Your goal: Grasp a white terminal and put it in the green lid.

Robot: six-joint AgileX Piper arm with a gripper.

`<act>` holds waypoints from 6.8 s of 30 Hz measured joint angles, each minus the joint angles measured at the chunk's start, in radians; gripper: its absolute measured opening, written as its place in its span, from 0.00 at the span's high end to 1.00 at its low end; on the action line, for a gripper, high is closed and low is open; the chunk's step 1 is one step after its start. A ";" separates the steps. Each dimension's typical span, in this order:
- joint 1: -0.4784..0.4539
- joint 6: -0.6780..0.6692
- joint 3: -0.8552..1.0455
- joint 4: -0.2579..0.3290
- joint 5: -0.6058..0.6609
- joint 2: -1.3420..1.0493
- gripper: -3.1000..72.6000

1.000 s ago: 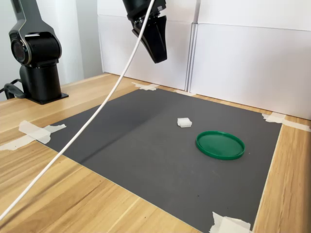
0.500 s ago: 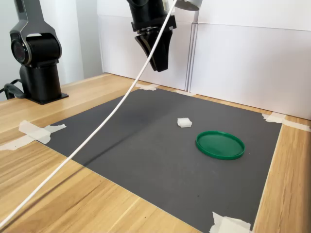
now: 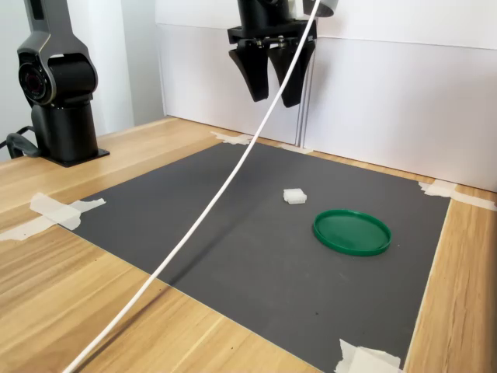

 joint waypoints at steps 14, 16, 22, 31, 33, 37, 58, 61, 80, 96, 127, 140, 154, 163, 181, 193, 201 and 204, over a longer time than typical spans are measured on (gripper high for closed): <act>0.000 0.122 -0.069 -0.118 -0.015 0.166 0.03; 0.000 0.133 -0.070 -0.118 -0.020 0.192 0.03; 0.000 0.143 -0.071 -0.118 -0.053 0.240 0.06; 0.000 0.138 -0.072 -0.118 -0.106 0.294 0.06; 0.000 0.136 -0.072 -0.118 -0.115 0.304 0.06; 0.000 0.134 -0.072 -0.118 -0.121 0.312 0.06; 0.023 0.133 -0.027 -0.133 -0.199 0.320 0.06; 0.023 0.133 -0.027 -0.142 -0.199 0.337 0.07; 0.023 0.137 -0.027 -0.165 -0.227 0.365 0.07; 0.023 0.139 -0.029 -0.160 -0.209 0.383 0.18; -0.004 0.214 -0.442 -0.118 0.031 0.388 0.59; -0.086 0.257 -0.555 -0.153 0.118 0.570 0.59; -0.085 0.258 -0.560 -0.196 0.092 0.608 0.59; -0.085 0.258 -0.560 -0.196 0.091 0.608 0.26; -0.085 0.296 -0.560 -0.165 -0.049 0.473 0.50; -0.085 0.823 -0.493 -0.257 -0.276 0.072 0.98; -0.085 1.265 -0.063 -0.397 -0.573 -0.367 0.99; -0.085 1.388 0.133 -0.422 -0.618 -0.557 0.99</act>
